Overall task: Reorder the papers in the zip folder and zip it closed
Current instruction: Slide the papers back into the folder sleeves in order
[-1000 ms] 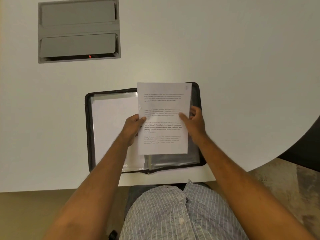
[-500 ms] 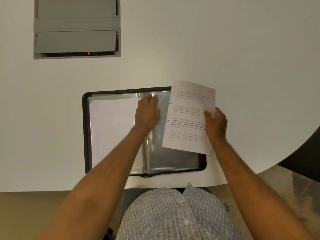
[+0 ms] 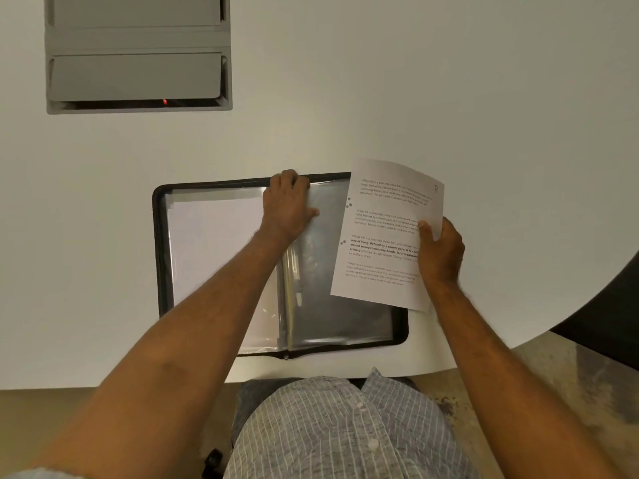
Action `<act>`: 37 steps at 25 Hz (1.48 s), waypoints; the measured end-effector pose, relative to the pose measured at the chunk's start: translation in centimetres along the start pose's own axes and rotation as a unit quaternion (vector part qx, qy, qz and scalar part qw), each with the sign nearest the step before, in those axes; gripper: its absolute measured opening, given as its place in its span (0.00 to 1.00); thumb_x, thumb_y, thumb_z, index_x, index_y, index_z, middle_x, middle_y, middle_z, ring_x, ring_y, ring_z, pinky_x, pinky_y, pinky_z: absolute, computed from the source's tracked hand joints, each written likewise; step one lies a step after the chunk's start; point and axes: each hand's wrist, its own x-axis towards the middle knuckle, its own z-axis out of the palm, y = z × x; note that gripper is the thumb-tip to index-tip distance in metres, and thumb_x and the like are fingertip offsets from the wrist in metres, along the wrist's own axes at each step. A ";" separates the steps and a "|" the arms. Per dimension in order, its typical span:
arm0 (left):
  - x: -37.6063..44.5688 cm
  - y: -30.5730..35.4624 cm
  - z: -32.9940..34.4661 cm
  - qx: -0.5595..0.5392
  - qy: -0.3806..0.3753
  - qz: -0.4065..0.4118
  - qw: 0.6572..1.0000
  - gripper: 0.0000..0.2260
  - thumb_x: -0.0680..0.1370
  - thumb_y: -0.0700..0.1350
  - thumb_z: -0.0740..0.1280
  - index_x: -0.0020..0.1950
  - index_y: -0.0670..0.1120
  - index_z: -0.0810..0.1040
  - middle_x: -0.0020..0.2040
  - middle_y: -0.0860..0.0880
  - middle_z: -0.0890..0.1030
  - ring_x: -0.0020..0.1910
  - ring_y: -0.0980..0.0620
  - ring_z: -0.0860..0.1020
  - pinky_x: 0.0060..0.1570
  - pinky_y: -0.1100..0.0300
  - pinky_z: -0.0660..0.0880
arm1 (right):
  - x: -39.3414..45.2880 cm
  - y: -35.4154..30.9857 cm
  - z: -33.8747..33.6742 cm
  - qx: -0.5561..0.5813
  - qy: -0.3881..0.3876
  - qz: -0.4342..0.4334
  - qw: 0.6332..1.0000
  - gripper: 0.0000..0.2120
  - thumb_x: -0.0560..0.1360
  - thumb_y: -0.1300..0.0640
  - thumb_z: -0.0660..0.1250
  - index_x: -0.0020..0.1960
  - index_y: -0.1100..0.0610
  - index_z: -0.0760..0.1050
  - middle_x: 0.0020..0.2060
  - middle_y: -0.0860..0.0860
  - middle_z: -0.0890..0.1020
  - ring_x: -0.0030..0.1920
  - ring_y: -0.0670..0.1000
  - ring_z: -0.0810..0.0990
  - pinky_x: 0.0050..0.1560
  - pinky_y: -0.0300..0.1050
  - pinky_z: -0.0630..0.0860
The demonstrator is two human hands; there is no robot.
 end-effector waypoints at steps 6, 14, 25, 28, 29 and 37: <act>0.5 -0.4 -0.1 -0.040 0.013 0.004 0.999 0.23 0.70 0.42 0.78 0.63 0.41 0.78 0.57 0.39 0.77 0.55 0.37 0.73 0.50 0.45 0.74 | -0.3 -1.5 0.2 0.094 -0.087 0.007 0.992 0.10 0.83 0.49 0.67 0.63 0.50 0.78 0.50 0.44 0.85 0.43 0.44 0.86 0.44 0.42 0.84; 1.1 -1.0 -1.4 -0.062 0.019 -0.028 0.998 0.06 0.78 0.41 0.68 0.54 0.45 0.80 0.50 0.47 0.73 0.52 0.46 0.74 0.53 0.53 0.59 | -0.8 -3.1 2.2 0.153 -0.157 -0.002 0.976 0.12 0.82 0.51 0.69 0.64 0.50 0.78 0.53 0.48 0.87 0.47 0.50 0.88 0.46 0.51 0.85; 3.3 -0.5 -4.6 -0.231 -0.096 -0.053 0.967 0.05 0.77 0.47 0.70 0.42 0.51 0.80 0.42 0.52 0.83 0.47 0.47 0.82 0.59 0.42 0.76 | -1.3 -2.3 0.3 0.172 -0.167 0.036 0.970 0.08 0.82 0.55 0.69 0.61 0.50 0.79 0.51 0.45 0.87 0.46 0.49 0.87 0.42 0.42 0.84; 3.4 -0.4 -5.2 -0.225 -0.119 -0.056 0.965 0.09 0.77 0.48 0.74 0.39 0.52 0.77 0.39 0.55 0.80 0.45 0.50 0.79 0.59 0.45 0.75 | -0.9 -2.1 -0.2 0.190 -0.138 0.047 0.971 0.09 0.81 0.56 0.70 0.61 0.53 0.80 0.49 0.45 0.87 0.46 0.47 0.87 0.42 0.39 0.82; 3.4 -0.6 -5.3 -0.222 -0.120 -0.052 0.966 0.08 0.76 0.49 0.75 0.40 0.52 0.79 0.40 0.55 0.81 0.45 0.50 0.79 0.59 0.47 0.74 | -0.6 -2.1 -0.4 0.195 -0.118 0.048 0.973 0.10 0.81 0.56 0.70 0.62 0.54 0.80 0.48 0.45 0.87 0.46 0.46 0.87 0.43 0.38 0.81; 2.0 0.3 -5.5 -0.244 -0.072 0.000 0.967 0.08 0.82 0.42 0.67 0.52 0.45 0.87 0.50 0.51 0.86 0.50 0.52 0.82 0.54 0.59 0.77 | 1.1 -2.7 -1.3 0.370 0.006 0.130 0.920 0.18 0.82 0.57 0.69 0.70 0.58 0.76 0.58 0.50 0.85 0.54 0.48 0.86 0.50 0.45 0.84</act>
